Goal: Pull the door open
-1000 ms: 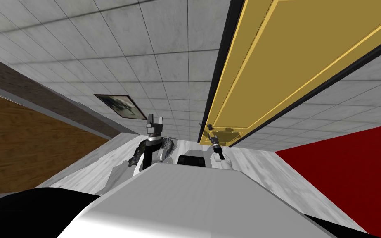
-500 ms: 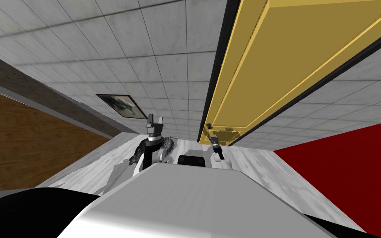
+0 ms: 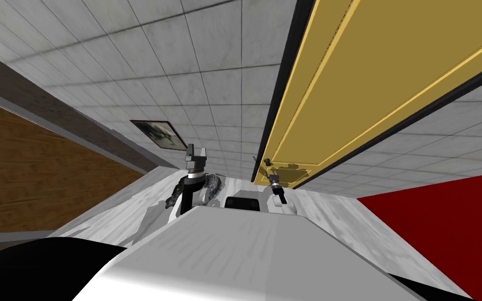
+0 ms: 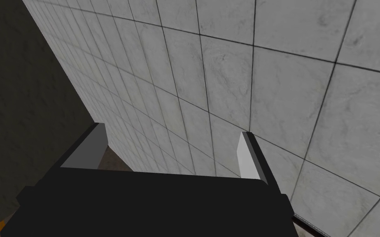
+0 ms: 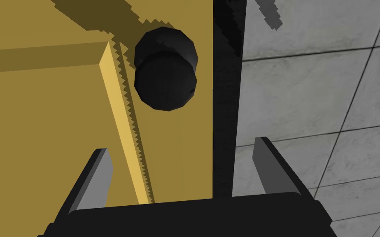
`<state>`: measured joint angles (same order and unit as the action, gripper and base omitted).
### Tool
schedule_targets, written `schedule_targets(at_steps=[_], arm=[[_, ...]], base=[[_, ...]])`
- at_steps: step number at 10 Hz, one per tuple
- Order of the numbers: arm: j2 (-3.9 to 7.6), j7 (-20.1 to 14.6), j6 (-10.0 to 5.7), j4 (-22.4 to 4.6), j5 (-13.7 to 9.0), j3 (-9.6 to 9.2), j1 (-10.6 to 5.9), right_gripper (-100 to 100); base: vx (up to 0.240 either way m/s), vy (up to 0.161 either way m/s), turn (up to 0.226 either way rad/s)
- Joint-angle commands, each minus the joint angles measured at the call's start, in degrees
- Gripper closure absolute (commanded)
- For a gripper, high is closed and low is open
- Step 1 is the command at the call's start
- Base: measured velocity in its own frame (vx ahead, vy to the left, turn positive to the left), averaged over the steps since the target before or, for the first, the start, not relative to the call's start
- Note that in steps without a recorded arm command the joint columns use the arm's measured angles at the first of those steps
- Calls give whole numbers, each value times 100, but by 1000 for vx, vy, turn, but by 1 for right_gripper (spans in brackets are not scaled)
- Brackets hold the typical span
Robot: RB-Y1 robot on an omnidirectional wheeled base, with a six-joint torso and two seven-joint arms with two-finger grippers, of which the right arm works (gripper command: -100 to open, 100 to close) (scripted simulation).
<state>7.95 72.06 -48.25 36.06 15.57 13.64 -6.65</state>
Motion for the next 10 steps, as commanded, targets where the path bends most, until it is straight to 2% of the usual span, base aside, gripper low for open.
schedule_targets(at_steps=[1,2,5,7,8,9,10], arm=[[25,35,-103,-204,-24,36,-93,-100],[173,-60,-190,-259,-80,112,-22,-100],[467,-246,-362,-367,-192,263,118,-100],[596,-328,-438,-415,-241,329,180,-100],[517,-295,-341,-292,-218,300,188,-100],[517,-295,-341,-292,-218,300,188,100],[517,-295,-341,-292,-218,300,188,100]], base=[[72,29,-28],[125,46,181],[204,43,166],[208,18,109],[94,1,18],[-9,-8,-39],[-31,-17,-9]])
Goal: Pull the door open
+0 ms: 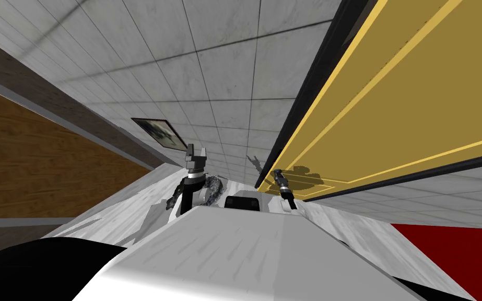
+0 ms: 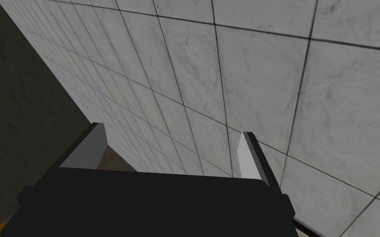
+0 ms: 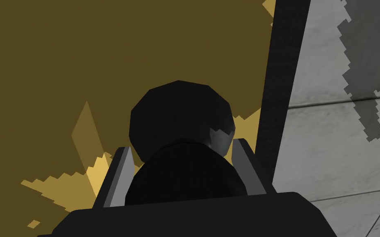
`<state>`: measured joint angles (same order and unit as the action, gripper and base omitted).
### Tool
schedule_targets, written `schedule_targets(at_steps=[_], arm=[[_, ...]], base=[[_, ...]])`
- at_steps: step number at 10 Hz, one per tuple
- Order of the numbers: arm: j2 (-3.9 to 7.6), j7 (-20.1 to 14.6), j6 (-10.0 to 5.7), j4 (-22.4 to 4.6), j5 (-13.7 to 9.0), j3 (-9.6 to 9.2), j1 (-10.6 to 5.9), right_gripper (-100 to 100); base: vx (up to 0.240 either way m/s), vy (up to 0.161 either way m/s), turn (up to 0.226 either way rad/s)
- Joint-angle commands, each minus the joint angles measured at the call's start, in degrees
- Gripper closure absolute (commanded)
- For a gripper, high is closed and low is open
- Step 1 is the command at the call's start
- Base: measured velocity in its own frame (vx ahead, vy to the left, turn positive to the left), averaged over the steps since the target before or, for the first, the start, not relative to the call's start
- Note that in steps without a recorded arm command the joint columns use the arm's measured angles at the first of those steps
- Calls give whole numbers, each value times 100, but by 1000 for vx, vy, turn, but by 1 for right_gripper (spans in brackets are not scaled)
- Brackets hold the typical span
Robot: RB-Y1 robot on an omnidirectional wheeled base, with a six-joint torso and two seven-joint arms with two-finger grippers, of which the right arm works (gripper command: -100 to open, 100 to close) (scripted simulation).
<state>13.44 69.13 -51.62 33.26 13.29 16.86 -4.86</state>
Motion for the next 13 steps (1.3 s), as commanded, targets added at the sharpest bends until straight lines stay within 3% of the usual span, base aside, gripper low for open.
schedule_targets(at_steps=[1,4,13], arm=[[-32,-2,-3,-11,10,-22,10,100],[-32,-2,-3,-11,10,-22,10,100],[13,-1261,28,-9,-266,-161,14,100]], base=[[-30,-6,22],[-10,1,-2],[-23,-11,28]])
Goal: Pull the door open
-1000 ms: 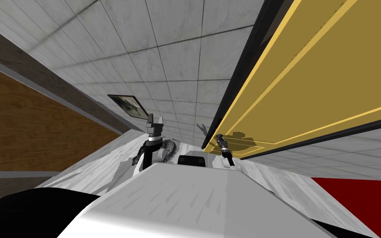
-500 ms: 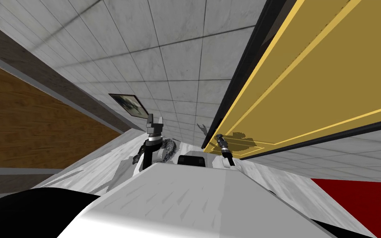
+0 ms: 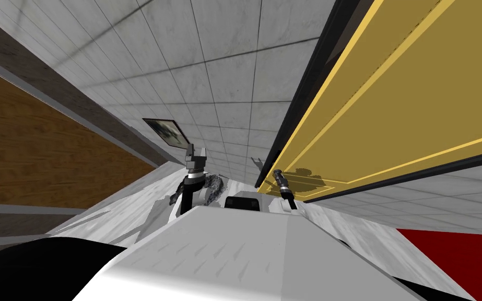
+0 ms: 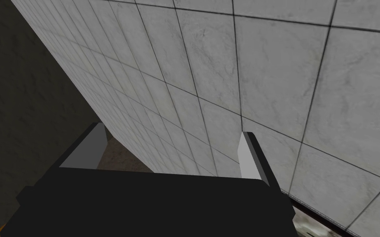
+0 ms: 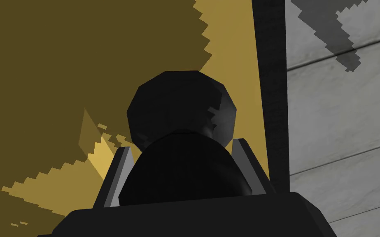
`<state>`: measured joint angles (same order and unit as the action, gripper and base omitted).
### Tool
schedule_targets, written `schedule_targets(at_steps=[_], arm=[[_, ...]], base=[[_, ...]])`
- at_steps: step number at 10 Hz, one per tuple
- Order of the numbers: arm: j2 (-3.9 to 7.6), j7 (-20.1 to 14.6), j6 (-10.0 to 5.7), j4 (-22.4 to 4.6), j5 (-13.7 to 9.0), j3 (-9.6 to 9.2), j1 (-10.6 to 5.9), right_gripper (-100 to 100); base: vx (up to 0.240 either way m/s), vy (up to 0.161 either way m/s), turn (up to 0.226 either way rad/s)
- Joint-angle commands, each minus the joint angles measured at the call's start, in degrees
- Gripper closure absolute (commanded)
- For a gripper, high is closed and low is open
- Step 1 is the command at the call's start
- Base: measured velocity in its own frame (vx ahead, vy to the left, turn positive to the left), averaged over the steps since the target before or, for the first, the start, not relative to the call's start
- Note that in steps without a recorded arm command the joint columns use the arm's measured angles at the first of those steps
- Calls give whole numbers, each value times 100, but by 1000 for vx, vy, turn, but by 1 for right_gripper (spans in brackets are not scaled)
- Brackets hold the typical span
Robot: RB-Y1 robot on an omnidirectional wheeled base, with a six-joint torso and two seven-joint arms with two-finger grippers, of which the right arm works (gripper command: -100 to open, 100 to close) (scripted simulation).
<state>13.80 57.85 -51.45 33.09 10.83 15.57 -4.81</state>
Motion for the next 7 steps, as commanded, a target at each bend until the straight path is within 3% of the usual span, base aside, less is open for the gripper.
schedule_targets(at_steps=[1,7], arm=[[-20,-286,13,9,-64,-56,7,100],[-3,-1081,25,16,-250,-160,3,100]], base=[[-32,-20,36],[-30,-11,28]])
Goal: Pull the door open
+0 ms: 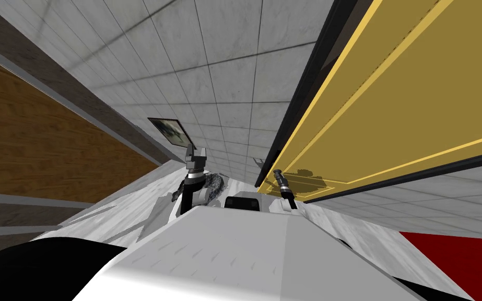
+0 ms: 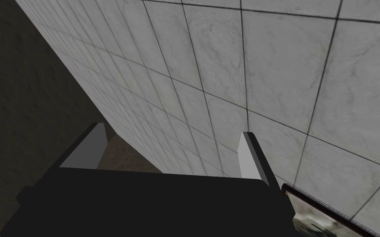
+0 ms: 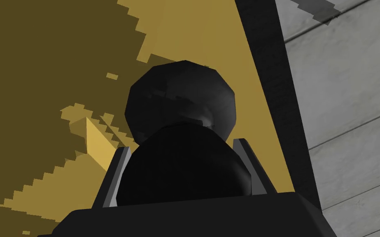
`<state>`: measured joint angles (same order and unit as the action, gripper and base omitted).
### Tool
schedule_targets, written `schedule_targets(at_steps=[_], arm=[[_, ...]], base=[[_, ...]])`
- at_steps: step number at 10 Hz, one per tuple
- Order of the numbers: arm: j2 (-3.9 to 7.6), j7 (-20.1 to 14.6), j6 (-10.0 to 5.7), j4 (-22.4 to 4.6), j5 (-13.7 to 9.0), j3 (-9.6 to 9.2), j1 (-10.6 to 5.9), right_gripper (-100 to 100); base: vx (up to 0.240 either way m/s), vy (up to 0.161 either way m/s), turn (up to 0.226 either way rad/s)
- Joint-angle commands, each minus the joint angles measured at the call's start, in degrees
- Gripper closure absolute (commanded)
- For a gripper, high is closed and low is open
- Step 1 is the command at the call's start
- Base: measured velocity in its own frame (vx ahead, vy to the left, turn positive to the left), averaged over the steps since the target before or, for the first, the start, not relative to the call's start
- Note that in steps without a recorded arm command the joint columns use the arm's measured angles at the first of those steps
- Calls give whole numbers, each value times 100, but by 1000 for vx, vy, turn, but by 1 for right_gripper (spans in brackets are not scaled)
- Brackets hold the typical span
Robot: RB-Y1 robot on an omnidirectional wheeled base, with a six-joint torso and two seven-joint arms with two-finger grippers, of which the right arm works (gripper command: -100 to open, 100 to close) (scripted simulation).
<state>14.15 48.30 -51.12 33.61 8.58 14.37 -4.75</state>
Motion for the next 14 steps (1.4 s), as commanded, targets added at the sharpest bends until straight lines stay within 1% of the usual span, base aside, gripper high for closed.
schedule_targets(at_steps=[1,2,3,4,5,6,7,8,9,10,11,12,13,14], arm=[[-38,-188,-8,-37,-25,-40,-3,100],[-33,-397,-5,-35,-80,-71,-4,100],[-28,-538,-2,-33,-135,-101,-5,100],[-28,-629,-2,-33,-135,-101,-5,100],[-23,-832,1,-31,-190,-132,-6,100],[-18,-981,5,-29,-245,-162,-7,100],[-18,-1071,5,-29,-245,-162,-7,100],[-12,-1266,9,-27,-309,-198,-8,100],[-12,-1304,9,-27,-309,-198,-8,100],[-6,-1526,12,-25,-373,-234,-9,100],[0,-1668,16,-22,-437,-269,-11,100],[0,-1769,16,-22,-437,-269,-11,100],[5,-1953,20,-20,-501,-305,-12,100],[5,-2002,20,-20,-501,-305,-12,100]], base=[[-29,-11,29],[-27,-9,35],[-37,-17,47],[-29,-11,23],[-29,-8,32],[-40,-15,63],[-30,-18,16],[-28,-13,30],[-25,-8,19],[-30,-13,41],[-46,-21,64],[-35,-16,35],[-35,-14,40],[-30,-10,13]])
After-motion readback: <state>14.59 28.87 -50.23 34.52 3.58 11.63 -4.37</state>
